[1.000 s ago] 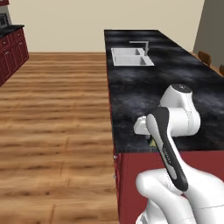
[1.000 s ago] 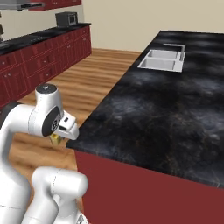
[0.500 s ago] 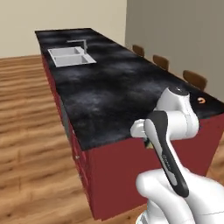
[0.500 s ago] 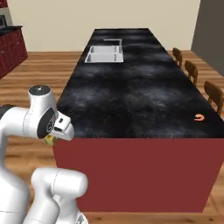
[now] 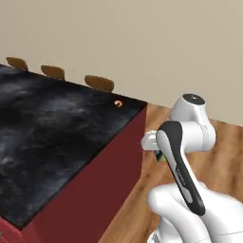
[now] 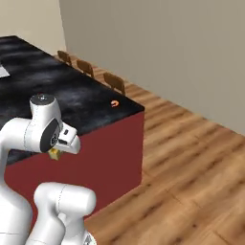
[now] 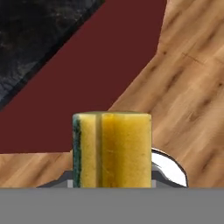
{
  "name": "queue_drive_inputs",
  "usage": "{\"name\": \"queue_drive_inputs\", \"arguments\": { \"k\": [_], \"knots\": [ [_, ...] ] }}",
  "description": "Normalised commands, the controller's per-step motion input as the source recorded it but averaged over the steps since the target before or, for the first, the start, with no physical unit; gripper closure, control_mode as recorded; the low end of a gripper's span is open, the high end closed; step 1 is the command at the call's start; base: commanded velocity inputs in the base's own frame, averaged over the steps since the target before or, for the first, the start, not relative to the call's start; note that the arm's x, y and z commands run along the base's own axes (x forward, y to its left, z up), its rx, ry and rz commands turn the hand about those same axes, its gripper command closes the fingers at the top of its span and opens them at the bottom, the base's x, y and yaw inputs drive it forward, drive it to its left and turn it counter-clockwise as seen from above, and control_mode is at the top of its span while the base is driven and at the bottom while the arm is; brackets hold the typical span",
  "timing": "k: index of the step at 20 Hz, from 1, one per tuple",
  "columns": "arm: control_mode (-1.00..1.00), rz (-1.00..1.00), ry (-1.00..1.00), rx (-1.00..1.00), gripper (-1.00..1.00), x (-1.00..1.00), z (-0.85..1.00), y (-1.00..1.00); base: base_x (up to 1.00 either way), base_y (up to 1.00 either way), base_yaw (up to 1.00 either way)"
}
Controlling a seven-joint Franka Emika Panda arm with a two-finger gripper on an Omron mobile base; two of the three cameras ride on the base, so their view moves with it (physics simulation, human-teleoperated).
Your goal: Place the sponge inside the microwave to prepare for sanitizing.
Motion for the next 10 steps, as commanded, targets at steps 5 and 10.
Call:
{"name": "queue_drive_inputs", "arguments": {
  "k": [5, 10],
  "knots": [
    [1.00, 0.00, 0.00, 0.00, 1.00, 0.00, 0.00, 0.00, 0.00, 0.00, -1.00],
    [1.00, 0.00, 0.00, 0.00, 1.00, 0.00, 0.00, 0.00, 0.00, 0.00, -1.00]
  ]
}}
